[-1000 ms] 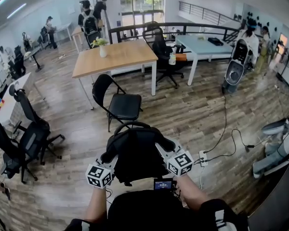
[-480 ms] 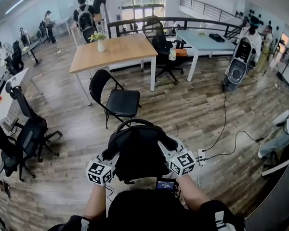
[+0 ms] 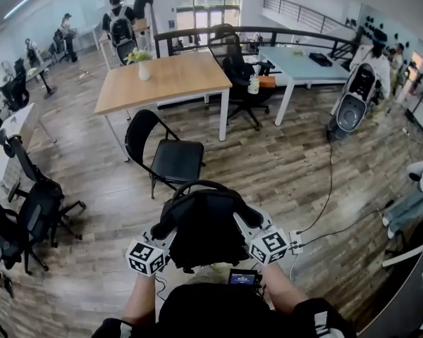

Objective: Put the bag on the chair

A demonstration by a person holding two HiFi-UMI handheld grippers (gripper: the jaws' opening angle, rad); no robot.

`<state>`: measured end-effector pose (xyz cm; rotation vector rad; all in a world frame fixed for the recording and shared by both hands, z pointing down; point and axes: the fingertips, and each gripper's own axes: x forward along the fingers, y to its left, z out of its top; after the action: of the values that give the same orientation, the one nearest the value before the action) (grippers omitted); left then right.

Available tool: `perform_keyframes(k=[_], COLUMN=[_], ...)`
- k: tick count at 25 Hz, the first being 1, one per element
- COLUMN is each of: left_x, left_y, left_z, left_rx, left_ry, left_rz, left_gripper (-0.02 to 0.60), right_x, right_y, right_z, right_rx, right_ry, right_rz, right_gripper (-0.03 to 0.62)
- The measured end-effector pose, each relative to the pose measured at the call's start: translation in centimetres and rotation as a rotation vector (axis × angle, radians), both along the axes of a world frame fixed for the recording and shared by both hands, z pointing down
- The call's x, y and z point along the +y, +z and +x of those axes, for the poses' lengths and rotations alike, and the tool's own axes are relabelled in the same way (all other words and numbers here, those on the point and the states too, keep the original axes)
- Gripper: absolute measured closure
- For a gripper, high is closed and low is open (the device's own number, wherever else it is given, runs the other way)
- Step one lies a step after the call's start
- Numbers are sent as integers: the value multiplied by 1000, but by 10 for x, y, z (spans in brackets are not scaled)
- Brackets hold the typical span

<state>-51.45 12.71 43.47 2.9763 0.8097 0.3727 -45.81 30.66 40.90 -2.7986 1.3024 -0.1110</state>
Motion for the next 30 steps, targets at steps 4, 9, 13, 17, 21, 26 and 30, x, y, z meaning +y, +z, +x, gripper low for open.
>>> perform_keyframes(k=[4,9,13,17,21,26,30], left_x=[-7,-26,-38,-42,-42,-38,-26], left_y=[1,-3,-13,-18,-19,-12,-4], left_z=[52,115,156,193,233,286,333], left_rx=[-7,-5,17,25,23,11,-3], left_ry=[16,14,27,31,27,4,-20], left_rz=[-17,-26,-22,-14,-10,-8,1], left_gripper=[476,476,476,476,474,474,474], right_x=[-8,-26,-38,-40,-41,-37,-27], right_y=[2,-3,-13,-17,-18,-11,0], right_z=[55,115,155,190,231,287,339], right_rx=[-14,-19,-4,-6,-11,-18,-26], right_ry=[-5,4,13,23,29,10,-20], right_rz=[5,-2,-3,6,10,10,22], right_gripper=[464,464,464,464,464,464,464])
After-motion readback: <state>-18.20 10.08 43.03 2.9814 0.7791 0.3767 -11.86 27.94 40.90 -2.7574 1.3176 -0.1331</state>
